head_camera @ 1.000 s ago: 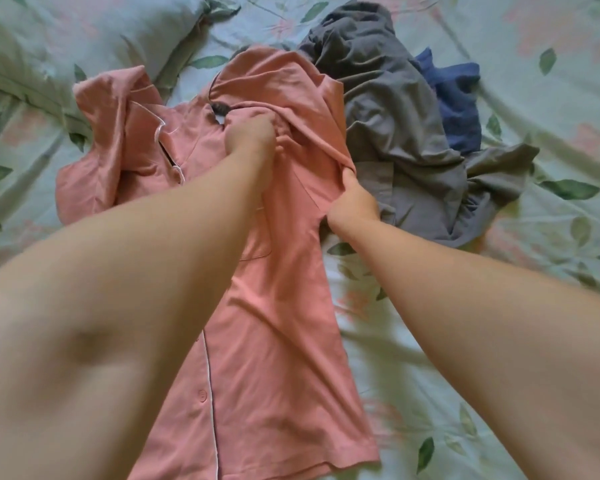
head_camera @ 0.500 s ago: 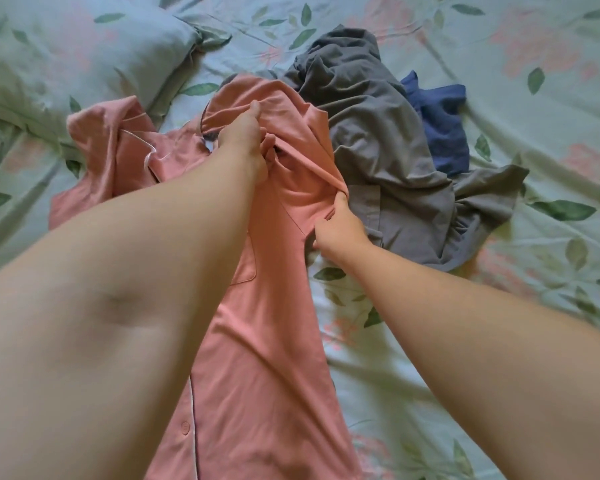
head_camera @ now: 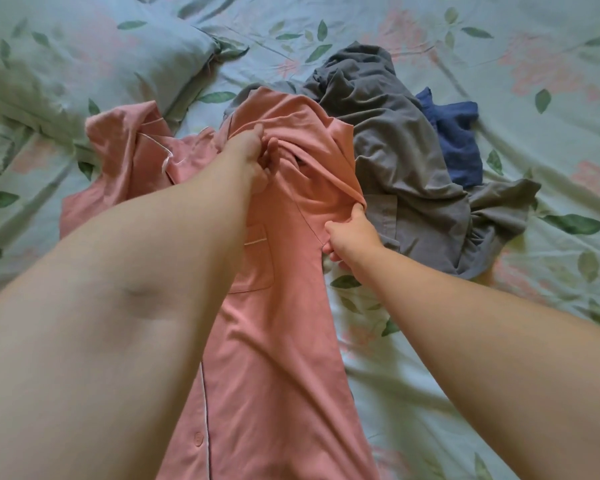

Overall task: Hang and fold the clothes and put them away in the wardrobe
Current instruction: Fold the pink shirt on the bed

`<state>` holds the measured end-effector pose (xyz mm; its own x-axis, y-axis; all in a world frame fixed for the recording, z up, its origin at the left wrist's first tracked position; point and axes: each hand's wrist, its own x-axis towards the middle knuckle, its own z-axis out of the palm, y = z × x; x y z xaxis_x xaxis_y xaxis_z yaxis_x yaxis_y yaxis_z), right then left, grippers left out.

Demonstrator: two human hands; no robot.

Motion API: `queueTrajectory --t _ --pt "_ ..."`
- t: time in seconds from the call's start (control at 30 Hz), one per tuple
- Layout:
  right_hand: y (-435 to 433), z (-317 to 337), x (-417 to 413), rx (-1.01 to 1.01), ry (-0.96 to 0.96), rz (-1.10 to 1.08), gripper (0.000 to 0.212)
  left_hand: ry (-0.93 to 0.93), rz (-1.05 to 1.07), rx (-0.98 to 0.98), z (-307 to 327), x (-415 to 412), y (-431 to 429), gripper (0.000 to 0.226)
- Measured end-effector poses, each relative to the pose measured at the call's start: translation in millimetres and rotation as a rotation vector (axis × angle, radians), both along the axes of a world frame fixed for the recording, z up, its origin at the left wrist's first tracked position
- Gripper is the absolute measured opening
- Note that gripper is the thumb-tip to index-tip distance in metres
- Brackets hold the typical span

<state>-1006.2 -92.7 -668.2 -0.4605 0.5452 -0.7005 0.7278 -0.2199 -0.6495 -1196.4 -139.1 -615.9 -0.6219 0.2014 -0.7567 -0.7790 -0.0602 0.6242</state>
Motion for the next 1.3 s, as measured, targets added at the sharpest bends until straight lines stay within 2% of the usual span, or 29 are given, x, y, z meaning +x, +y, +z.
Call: queueTrajectory --t 0.17,0.3,0.37,0.4,0.47,0.53,0.6,0.7,0.77,0.9,0.97,1.07,1.13,1.2,1.3 --pt "-4 2 -3 -0.004 -0.051 -0.011 0.081 -0.055 -0.05 -0.139 9 -18 -2 0.027" --pt "-9 -1 -3 0.025 -0.069 -0.041 0.082 0.145 0.044 -0.113 32 -20 -3 0.022" --pt "-18 1 -4 0.126 -0.054 0.023 0.078 0.177 0.122 -0.042 51 -20 -18 0.03" --pt "-23 4 -6 0.184 -0.048 0.04 0.074 0.174 0.165 0.014 62 -17 -31 0.025" --pt "-36 13 -18 0.197 0.011 -0.077 0.061 0.192 0.25 0.117 76 -10 -66 0.027" --pt "-50 21 -34 0.143 0.06 -0.202 0.053 0.205 0.309 0.183 75 -3 -105 0.043" --pt "-64 26 -47 0.067 0.085 -0.256 0.055 0.161 0.446 0.296 67 0 -144 0.052" --pt "-82 29 -56 -0.083 0.137 -0.382 0.049 0.082 0.7 0.388 47 7 -194 0.04" --pt "-88 29 -57 -0.149 0.156 -0.462 0.049 0.029 0.779 0.338 29 16 -224 0.038" --pt "-94 24 -57 -0.253 0.157 -0.519 0.039 -0.045 0.661 0.203 1 34 -269 0.061" --pt "-94 20 -55 -0.298 0.125 -0.573 0.034 -0.09 0.631 0.175 -7 34 -282 0.044" --pt "-98 10 -51 -0.36 0.069 -0.635 0.034 -0.04 0.475 0.117 -15 30 -297 0.017" --pt "-104 6 -48 -0.388 0.036 -0.63 0.037 -0.059 0.44 0.035 -22 35 -308 0.016" --pt "-111 4 -45 -0.409 0.024 -0.627 0.037 -0.152 0.469 -0.109 -32 45 -325 0.021" --pt "-117 3 -45 -0.392 -0.007 -0.583 0.034 -0.198 0.509 -0.263 -41 60 -346 0.024"
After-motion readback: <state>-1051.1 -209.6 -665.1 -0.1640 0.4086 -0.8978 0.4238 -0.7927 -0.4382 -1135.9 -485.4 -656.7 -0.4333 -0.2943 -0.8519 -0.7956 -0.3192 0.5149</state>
